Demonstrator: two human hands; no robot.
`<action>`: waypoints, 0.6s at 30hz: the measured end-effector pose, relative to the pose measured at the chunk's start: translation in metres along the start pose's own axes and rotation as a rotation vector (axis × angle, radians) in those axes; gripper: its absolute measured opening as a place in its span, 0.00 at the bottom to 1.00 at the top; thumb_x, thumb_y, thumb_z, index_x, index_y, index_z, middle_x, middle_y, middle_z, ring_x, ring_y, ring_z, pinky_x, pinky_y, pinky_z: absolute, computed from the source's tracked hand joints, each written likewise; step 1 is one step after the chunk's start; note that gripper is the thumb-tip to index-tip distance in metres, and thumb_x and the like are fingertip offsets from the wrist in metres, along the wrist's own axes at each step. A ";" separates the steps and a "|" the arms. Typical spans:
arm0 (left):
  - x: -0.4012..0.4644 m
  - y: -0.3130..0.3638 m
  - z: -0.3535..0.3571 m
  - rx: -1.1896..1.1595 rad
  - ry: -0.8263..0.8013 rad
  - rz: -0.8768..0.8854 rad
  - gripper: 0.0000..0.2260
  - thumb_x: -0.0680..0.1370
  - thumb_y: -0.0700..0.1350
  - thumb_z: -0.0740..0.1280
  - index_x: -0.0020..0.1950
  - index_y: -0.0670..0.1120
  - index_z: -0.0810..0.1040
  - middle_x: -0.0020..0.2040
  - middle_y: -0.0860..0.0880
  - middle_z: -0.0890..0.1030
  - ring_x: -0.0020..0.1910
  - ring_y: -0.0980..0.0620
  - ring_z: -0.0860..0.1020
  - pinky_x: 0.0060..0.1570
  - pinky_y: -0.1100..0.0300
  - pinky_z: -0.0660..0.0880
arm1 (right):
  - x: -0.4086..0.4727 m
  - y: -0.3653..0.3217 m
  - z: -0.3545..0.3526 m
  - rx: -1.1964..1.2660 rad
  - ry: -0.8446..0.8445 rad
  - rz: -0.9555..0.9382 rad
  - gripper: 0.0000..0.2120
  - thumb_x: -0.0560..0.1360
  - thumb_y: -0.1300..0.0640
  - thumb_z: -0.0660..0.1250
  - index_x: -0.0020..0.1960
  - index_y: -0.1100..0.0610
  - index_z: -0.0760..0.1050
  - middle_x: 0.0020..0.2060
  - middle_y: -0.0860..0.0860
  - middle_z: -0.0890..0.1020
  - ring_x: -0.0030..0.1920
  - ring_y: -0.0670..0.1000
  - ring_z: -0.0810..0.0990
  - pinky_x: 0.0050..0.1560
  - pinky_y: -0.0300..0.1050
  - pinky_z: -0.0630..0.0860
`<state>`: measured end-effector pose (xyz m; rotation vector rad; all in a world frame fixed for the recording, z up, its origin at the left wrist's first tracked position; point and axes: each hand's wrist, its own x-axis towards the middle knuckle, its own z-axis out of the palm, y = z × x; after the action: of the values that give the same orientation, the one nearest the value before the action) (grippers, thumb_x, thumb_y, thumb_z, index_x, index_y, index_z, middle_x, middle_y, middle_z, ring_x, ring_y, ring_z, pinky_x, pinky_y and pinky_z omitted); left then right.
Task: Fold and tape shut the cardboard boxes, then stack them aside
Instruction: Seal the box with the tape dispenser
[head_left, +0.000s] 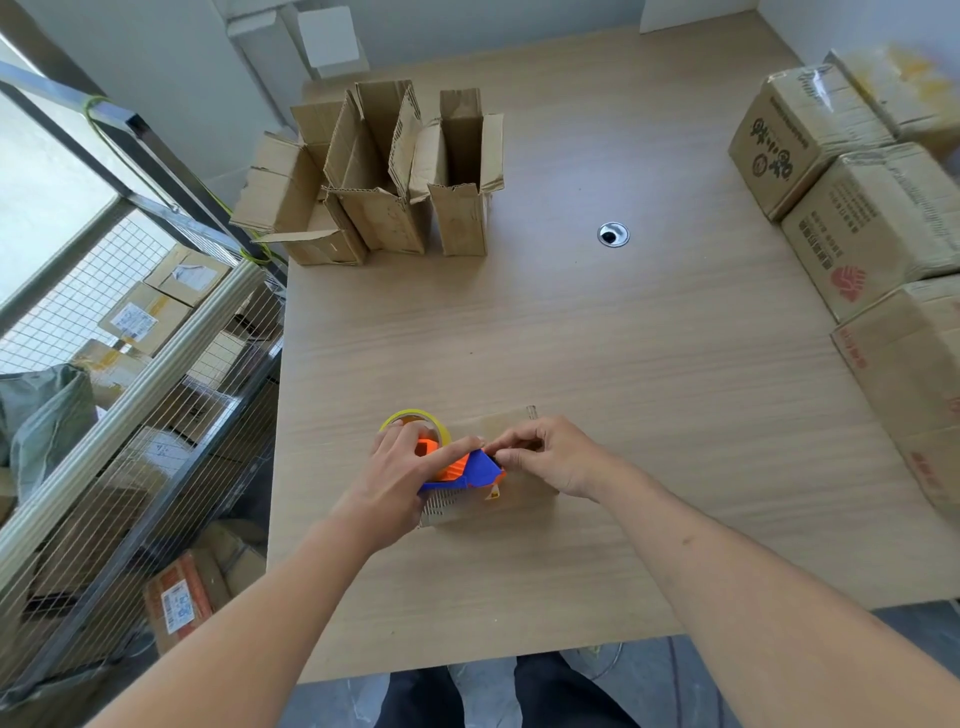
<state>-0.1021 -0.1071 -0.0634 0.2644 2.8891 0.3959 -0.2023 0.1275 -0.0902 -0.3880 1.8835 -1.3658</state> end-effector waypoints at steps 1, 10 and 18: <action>0.000 0.000 0.000 0.004 0.002 0.001 0.47 0.68 0.33 0.72 0.76 0.70 0.59 0.61 0.47 0.72 0.63 0.41 0.70 0.65 0.45 0.67 | 0.000 0.000 0.000 -0.001 -0.008 0.004 0.14 0.77 0.61 0.73 0.49 0.42 0.86 0.49 0.49 0.88 0.56 0.54 0.84 0.64 0.51 0.77; 0.000 0.003 0.000 0.021 -0.015 -0.007 0.47 0.67 0.33 0.74 0.76 0.69 0.59 0.61 0.47 0.73 0.63 0.41 0.70 0.66 0.46 0.67 | 0.003 0.001 0.004 -0.046 0.049 0.001 0.12 0.79 0.64 0.70 0.50 0.48 0.86 0.47 0.45 0.87 0.53 0.42 0.84 0.61 0.40 0.76; 0.002 0.007 -0.003 0.072 -0.018 -0.017 0.46 0.69 0.39 0.74 0.75 0.71 0.54 0.59 0.45 0.74 0.60 0.40 0.72 0.62 0.45 0.70 | 0.005 0.000 0.012 -0.140 0.143 -0.046 0.04 0.80 0.49 0.70 0.52 0.47 0.83 0.44 0.44 0.86 0.46 0.44 0.83 0.53 0.49 0.80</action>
<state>-0.1035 -0.1009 -0.0591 0.2538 2.8894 0.2850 -0.1966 0.1163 -0.0935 -0.4145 2.1070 -1.3257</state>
